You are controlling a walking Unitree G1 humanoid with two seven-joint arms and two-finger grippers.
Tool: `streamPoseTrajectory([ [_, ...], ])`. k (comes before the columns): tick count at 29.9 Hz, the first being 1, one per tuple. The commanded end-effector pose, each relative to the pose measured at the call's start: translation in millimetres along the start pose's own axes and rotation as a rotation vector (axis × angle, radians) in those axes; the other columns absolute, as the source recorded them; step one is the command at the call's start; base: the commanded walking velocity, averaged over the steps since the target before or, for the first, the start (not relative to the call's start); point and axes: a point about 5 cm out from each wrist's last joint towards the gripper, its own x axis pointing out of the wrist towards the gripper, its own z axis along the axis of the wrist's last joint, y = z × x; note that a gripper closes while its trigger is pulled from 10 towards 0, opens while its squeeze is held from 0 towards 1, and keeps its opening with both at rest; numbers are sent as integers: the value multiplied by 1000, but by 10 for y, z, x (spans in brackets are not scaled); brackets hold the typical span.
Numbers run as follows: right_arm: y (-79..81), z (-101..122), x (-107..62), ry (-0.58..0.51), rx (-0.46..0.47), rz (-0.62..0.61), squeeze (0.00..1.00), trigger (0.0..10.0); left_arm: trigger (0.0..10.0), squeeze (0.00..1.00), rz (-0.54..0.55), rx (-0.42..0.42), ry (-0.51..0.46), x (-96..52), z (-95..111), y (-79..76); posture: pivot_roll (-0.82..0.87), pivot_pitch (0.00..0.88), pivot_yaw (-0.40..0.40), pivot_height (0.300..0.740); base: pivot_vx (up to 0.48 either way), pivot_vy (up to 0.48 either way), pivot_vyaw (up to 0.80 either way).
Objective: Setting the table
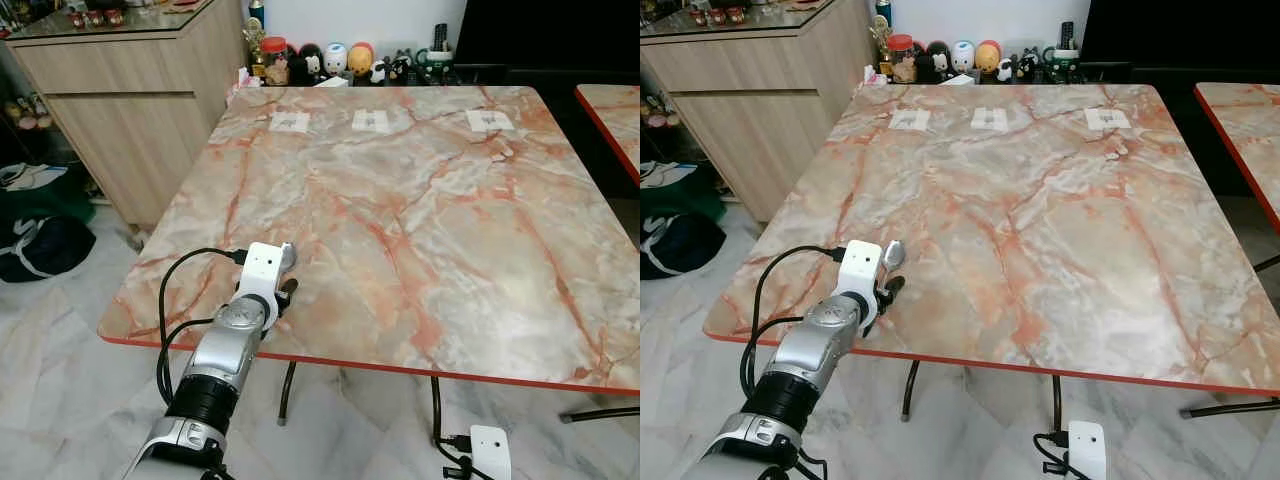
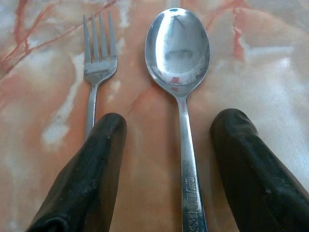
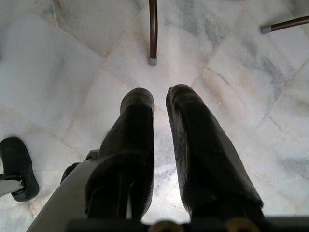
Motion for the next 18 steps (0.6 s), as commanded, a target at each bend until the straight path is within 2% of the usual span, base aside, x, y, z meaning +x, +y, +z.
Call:
streamPoseTrajectory([
  [1, -16, -65, -12, 26, 1, -4, 0, 10000, 2745, 0, -7, -25, 108, -2, -249, -8, -31, 65, 42, 732, 0, 0, 0],
  [2, -17, -66, -12, 27, 0, -3, 0, 10000, 0, 0, -12, -37, 117, -3, -265, -10, -31, 65, 42, 732, 0, 0, 0],
  [18, 11, -23, -3, 15, -11, -7, 0, 10000, 0, 0, -13, -63, 127, -9, -296, 0, -31, 64, 41, 732, 0, 0, 0],
])
